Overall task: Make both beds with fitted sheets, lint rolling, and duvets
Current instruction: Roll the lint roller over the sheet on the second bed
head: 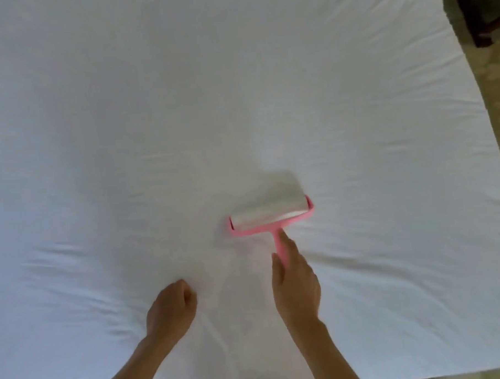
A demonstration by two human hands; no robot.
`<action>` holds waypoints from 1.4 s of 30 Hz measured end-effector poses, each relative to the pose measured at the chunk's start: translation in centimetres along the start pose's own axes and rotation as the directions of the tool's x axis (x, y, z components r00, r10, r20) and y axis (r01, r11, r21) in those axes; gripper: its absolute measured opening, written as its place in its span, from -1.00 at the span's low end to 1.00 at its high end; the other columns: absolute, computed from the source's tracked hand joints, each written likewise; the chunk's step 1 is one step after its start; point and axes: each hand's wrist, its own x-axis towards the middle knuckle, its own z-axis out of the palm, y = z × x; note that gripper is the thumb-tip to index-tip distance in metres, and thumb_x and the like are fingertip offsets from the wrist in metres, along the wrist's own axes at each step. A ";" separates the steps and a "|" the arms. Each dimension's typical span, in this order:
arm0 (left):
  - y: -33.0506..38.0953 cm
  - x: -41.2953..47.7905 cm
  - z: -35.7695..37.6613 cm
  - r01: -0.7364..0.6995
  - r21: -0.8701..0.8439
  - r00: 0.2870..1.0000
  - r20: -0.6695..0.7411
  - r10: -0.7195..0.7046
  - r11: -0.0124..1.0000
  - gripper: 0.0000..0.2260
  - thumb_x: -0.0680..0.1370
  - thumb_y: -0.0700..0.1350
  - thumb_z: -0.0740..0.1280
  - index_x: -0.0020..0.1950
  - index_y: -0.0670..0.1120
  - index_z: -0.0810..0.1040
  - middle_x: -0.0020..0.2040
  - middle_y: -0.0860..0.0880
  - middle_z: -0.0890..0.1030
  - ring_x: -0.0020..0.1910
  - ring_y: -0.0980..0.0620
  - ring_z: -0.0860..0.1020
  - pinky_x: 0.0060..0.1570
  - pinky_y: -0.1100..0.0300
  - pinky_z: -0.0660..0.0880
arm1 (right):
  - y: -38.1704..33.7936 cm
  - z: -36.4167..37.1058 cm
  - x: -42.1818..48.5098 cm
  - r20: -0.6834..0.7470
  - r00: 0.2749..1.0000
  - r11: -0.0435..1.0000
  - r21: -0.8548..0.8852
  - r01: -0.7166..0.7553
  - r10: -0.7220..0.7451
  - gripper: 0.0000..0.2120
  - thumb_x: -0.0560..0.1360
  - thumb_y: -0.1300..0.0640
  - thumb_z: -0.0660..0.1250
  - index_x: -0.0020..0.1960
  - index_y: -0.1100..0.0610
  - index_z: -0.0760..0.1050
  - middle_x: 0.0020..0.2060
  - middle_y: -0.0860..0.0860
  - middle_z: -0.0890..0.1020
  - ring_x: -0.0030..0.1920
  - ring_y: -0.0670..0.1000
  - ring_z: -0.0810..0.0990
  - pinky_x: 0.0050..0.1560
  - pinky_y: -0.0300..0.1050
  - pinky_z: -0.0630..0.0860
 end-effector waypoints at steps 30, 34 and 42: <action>-2.7 -2.6 0.1 -0.104 -0.020 0.993 -0.050 0.103 0.994 -0.78 0.54 -0.13 0.27 -0.31 -0.04 0.38 -0.35 0.04 0.46 -0.39 0.03 0.44 -0.41 0.19 0.32 | 4.7 -5.6 -14.1 0.046 0.998 0.992 -0.121 0.035 -0.030 -0.52 0.43 -0.20 0.13 0.25 -0.63 0.10 -0.14 -0.27 0.64 -0.21 -0.23 0.61 -0.17 -0.37 0.49; 0.2 -2.9 1.8 -0.154 -0.049 0.987 -0.050 0.152 0.987 -0.80 0.53 -0.10 0.29 -0.29 -0.03 0.39 -0.31 0.04 0.48 -0.33 -0.03 0.48 -0.35 0.15 0.38 | 1.5 -6.9 -4.6 -0.003 0.982 0.963 -0.197 0.183 -0.188 -0.53 0.52 -0.15 -0.04 0.43 -0.31 0.18 -0.20 -0.09 0.60 -0.27 -0.10 0.56 -0.31 -0.27 0.46; 3.8 -2.6 4.1 -0.194 -0.038 0.976 -0.108 0.189 0.980 -0.83 0.50 -0.08 0.33 -0.28 0.04 0.41 -0.28 0.08 0.51 -0.29 -0.01 0.52 -0.31 0.17 0.39 | -1.9 -5.7 6.8 0.102 0.942 0.933 -0.142 0.331 -0.319 -0.67 0.61 -0.06 0.13 0.36 -0.20 0.35 -0.15 0.05 0.62 -0.09 0.14 0.58 -0.14 -0.04 0.50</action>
